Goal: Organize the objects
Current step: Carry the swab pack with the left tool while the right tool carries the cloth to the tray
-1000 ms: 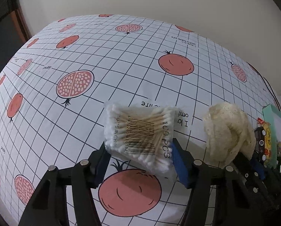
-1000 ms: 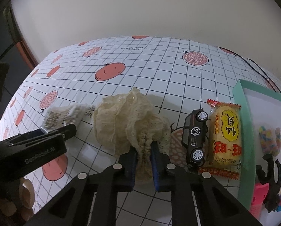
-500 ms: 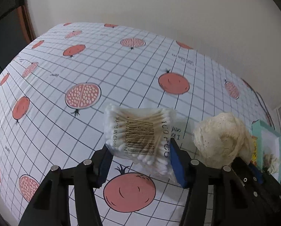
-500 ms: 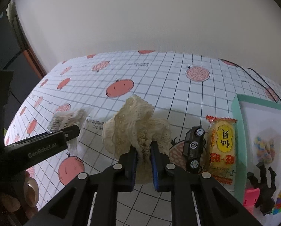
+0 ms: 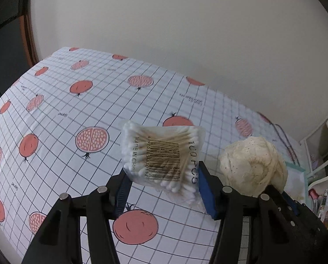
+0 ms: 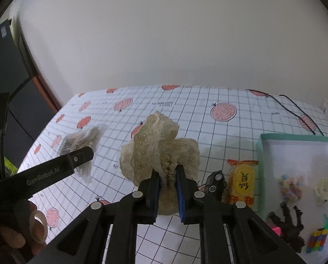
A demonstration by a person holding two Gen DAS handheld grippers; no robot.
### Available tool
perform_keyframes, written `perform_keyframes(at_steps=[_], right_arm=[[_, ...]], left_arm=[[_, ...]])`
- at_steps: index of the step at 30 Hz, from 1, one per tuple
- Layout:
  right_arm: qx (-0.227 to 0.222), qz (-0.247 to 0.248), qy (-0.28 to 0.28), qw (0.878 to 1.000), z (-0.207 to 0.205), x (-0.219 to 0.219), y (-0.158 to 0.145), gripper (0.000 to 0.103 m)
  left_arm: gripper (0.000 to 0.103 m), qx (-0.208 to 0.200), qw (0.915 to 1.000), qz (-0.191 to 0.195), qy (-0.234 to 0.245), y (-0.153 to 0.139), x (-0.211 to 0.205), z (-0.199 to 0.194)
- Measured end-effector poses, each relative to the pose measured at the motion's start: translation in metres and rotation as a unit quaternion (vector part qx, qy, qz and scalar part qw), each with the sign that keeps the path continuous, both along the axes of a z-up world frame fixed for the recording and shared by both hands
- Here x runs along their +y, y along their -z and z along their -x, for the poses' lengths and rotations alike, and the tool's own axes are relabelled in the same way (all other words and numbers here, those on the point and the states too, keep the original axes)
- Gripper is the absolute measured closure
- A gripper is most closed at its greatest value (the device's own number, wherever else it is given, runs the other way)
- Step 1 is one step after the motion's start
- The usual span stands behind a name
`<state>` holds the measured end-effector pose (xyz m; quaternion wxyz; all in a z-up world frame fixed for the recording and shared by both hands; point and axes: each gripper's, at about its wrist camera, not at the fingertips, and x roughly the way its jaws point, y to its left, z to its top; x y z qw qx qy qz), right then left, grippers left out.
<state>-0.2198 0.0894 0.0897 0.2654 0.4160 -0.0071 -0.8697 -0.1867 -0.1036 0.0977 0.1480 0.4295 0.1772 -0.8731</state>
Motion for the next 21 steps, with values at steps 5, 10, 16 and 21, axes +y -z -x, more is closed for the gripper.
perform_keyframes(at_steps=[5, 10, 16, 21], right_arm=[[0.011, 0.007, 0.010, 1.000, 0.000, 0.015, -0.014, 0.089], [0.023, 0.009, 0.022, 0.999, 0.002, 0.034, -0.025, 0.089], [0.025, 0.011, 0.039, 0.999, 0.008, 0.058, -0.034, 0.089], [0.030, 0.007, 0.054, 0.998, 0.012, 0.079, -0.038, 0.089]], left_arm=[[0.045, 0.023, 0.9996, -0.005, 0.012, -0.019, 0.011, -0.002], [0.045, 0.038, 0.9987, -0.012, 0.030, -0.032, 0.025, -0.002], [0.045, 0.047, 0.9975, -0.014, 0.051, -0.040, 0.045, -0.002], [0.045, 0.049, 0.9967, -0.009, 0.064, -0.040, 0.062, 0.002]])
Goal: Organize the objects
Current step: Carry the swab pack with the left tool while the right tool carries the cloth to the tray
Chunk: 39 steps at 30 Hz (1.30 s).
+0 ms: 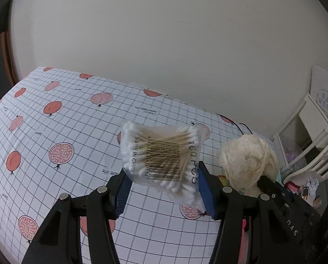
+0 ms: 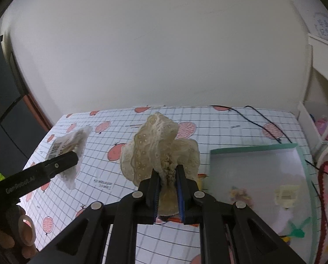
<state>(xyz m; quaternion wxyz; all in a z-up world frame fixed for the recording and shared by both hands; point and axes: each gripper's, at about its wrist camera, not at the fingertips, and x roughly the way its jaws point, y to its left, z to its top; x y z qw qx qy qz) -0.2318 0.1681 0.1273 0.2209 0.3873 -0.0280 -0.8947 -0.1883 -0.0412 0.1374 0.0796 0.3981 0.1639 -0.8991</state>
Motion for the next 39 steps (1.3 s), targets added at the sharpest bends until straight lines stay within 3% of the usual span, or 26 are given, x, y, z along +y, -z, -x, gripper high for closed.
perform_keyframes(at_steps=[26, 39], right_arm=[[0.001, 0.006, 0.081, 0.997, 0.016, 0.115, -0.003, 0.089], [0.005, 0.034, 0.146, 0.989, 0.029, 0.176, 0.003, 0.089]], left_arm=[[0.045, 0.022, 0.9946, 0.006, 0.101, -0.002, 0.117, 0.024], [0.045, 0.024, 0.9894, 0.009, 0.143, 0.021, 0.170, 0.050]])
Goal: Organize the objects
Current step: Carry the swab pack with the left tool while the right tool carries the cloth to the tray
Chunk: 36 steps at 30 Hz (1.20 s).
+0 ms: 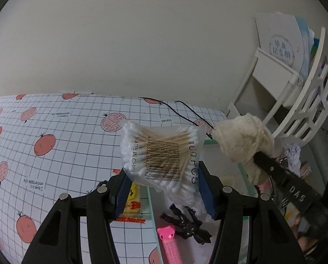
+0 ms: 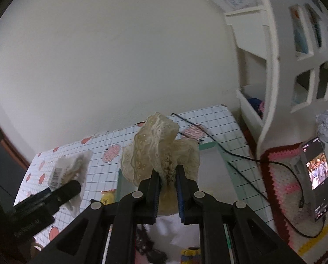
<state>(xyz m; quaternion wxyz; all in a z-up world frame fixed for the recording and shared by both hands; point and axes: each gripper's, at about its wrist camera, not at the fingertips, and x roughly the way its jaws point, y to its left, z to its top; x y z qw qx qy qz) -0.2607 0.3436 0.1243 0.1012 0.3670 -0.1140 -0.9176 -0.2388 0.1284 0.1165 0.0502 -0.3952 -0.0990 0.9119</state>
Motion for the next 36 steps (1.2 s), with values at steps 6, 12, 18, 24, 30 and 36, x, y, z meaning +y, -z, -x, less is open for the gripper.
perform_keyframes(at_steps=[6, 12, 18, 24, 30, 36], right_arm=[[-0.011, -0.012, 0.013, 1.000, 0.009, 0.007, 0.014, 0.089], [-0.023, -0.030, 0.013, 0.999, 0.018, 0.009, 0.028, 0.088], [-0.036, -0.041, 0.029, 0.998, 0.032, 0.011, 0.046, 0.088], [-0.043, -0.044, 0.038, 0.997, 0.042, 0.015, 0.058, 0.088], [-0.046, -0.049, 0.046, 0.997, 0.047, 0.014, 0.065, 0.088], [-0.054, -0.051, 0.047, 0.996, 0.049, 0.013, 0.070, 0.088]], left_arm=[[0.045, 0.000, 0.9999, 0.000, 0.011, 0.015, 0.016, 0.016], [0.045, -0.014, 0.9997, 0.005, 0.020, 0.031, 0.026, 0.034], [0.045, -0.027, 0.9994, 0.002, 0.020, 0.045, 0.027, 0.045], [0.045, -0.034, 0.9992, 0.004, 0.018, 0.059, 0.027, 0.056], [0.045, -0.049, 0.9986, 0.011, 0.017, 0.072, 0.030, 0.062], [0.045, -0.064, 0.9976, 0.019, 0.017, 0.084, 0.033, 0.067]])
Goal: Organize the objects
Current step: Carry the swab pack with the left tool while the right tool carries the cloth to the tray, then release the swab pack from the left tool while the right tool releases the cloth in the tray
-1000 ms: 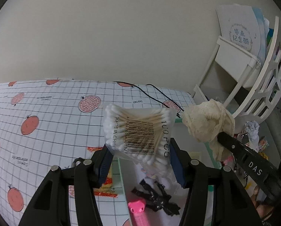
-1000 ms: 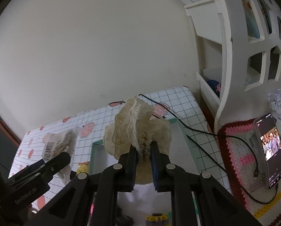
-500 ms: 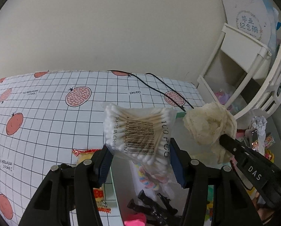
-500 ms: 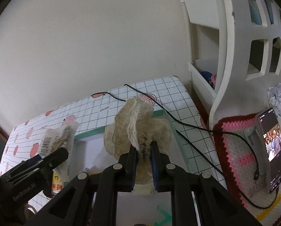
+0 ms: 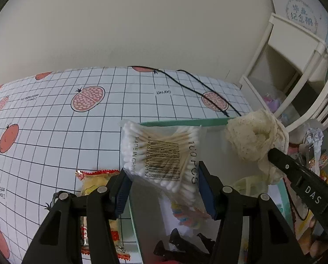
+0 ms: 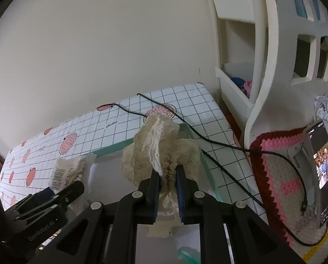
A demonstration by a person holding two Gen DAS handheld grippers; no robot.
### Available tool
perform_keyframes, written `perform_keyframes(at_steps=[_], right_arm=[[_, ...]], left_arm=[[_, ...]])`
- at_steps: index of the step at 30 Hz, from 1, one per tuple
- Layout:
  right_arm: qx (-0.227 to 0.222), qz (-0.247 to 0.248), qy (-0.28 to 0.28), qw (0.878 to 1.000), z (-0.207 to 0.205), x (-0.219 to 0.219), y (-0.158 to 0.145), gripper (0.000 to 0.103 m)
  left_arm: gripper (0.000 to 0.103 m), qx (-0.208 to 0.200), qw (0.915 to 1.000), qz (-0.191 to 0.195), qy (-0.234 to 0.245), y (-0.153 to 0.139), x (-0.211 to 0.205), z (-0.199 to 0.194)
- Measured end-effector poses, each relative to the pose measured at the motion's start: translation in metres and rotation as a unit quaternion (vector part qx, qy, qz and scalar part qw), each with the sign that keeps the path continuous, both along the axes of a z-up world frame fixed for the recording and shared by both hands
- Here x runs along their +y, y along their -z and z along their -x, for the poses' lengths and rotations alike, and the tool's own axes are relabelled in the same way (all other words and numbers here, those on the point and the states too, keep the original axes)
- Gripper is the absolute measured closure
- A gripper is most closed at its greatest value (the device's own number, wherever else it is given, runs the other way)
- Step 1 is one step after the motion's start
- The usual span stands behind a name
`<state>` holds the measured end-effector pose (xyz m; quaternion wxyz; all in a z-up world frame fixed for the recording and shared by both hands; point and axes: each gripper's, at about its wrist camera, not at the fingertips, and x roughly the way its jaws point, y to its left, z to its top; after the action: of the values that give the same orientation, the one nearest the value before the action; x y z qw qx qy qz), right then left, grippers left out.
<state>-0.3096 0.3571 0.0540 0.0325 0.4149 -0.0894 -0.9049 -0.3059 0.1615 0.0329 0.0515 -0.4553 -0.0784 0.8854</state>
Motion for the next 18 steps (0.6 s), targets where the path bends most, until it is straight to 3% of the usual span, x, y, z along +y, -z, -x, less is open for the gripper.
perform_keyframes(at_steps=[18], right_arm=[[-0.018, -0.012, 0.006, 1.000, 0.0010, -0.0009, 0.0060, 0.084]], left_arm=[[0.043, -0.005, 1.0000, -0.002, -0.001, 0.0026, 0.0010, -0.0006]])
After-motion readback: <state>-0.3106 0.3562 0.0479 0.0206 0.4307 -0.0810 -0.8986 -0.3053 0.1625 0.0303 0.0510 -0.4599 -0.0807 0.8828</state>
